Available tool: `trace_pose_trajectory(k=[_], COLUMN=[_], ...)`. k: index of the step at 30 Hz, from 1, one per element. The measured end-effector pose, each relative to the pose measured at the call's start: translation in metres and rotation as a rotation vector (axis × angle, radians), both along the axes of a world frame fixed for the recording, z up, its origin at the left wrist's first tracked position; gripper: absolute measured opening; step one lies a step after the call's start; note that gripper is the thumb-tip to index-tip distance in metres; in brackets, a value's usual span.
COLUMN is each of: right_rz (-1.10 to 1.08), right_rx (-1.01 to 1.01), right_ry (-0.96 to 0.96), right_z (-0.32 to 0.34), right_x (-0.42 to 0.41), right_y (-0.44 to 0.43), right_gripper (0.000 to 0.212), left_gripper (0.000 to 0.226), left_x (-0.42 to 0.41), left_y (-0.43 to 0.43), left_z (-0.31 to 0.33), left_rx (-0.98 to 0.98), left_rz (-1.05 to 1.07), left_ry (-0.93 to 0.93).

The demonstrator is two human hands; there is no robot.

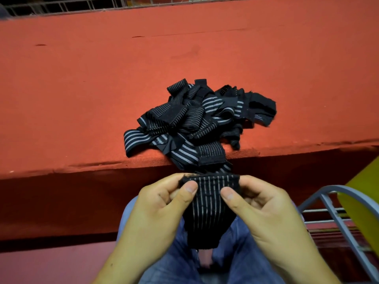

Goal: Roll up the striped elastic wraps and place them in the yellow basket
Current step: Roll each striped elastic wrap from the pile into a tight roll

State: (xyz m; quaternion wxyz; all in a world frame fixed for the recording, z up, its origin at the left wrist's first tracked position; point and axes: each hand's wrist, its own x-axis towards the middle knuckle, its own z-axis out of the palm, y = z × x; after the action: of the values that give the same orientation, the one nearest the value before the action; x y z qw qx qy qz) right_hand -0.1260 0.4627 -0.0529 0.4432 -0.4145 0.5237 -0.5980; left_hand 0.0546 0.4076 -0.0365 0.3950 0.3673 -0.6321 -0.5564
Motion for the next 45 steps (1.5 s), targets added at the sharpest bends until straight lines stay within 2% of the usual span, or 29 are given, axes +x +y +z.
trace_pose_trajectory(k=[3,6,12,15,16,20,22,24,28,32,34,35,38,41,45], right_rz=[-0.057,-0.074,0.110,0.092,0.077,0.043,0.046,0.039,0.074,0.057,0.098,0.116,0.067,0.073,0.082], right_rx=[0.009,0.019,0.122,0.139,0.132,0.109,0.099,0.103,0.128,0.155,0.147,0.148,0.103,0.072,0.058], right_ry=[0.018,-0.001,-0.014,0.006,0.000,-0.078,-0.125,-0.158,-0.248,-0.374,-0.283,-0.188,-0.006,0.012,0.007], right_z=[-0.004,-0.006,-0.008,-0.013,-0.014,-0.013,-0.011,-0.010,-0.006,-0.004,-0.005,-0.004,0.001,0.002,-0.003], right_x=[-0.003,-0.004,-0.006,-0.006,-0.005,-0.005,-0.006,-0.005,-0.005,-0.008,-0.007,-0.005,-0.004,-0.005,-0.005], right_y=[0.000,-0.002,0.001,0.001,0.000,-0.002,-0.002,-0.002,-0.001,-0.002,-0.001,-0.001,0.001,0.003,0.001], right_gripper=[0.025,0.028,0.036,0.056,0.055,0.057,0.039,0.027,0.027,0.049,0.064,0.063,0.035,0.032,0.031], left_gripper=[0.027,0.026,0.025,0.021,0.018,0.021,0.027,0.019,0.012,0.031,0.033,0.033,0.037,0.033,0.023], left_x=[-0.002,-0.002,-0.002,-0.001,-0.001,0.001,0.002,0.002,0.000,0.000,-0.003,-0.005,-0.006,-0.002,-0.002], left_y=[0.001,0.001,0.001,0.001,0.002,0.006,0.006,0.005,0.004,0.005,0.007,0.007,0.008,0.006,0.005], left_z=[0.000,0.000,0.004,0.004,0.004,0.007,0.008,0.008,0.009,0.010,0.010,0.011,0.009,0.006,0.004], left_rx=[0.079,0.049,-0.027,-0.036,-0.038,-0.050,-0.055,-0.068,-0.108,-0.136,-0.096,-0.067,-0.009,-0.013,0.005], left_rz=[-0.007,0.012,0.104,0.101,0.086,0.018,-0.006,-0.008,0.030,0.090,0.105,0.104,0.062,0.053,0.004], left_ry=[0.064,0.053,0.036,0.017,0.008,-0.019,-0.033,-0.036,-0.057,-0.104,-0.060,-0.034,-0.020,-0.083,-0.033])
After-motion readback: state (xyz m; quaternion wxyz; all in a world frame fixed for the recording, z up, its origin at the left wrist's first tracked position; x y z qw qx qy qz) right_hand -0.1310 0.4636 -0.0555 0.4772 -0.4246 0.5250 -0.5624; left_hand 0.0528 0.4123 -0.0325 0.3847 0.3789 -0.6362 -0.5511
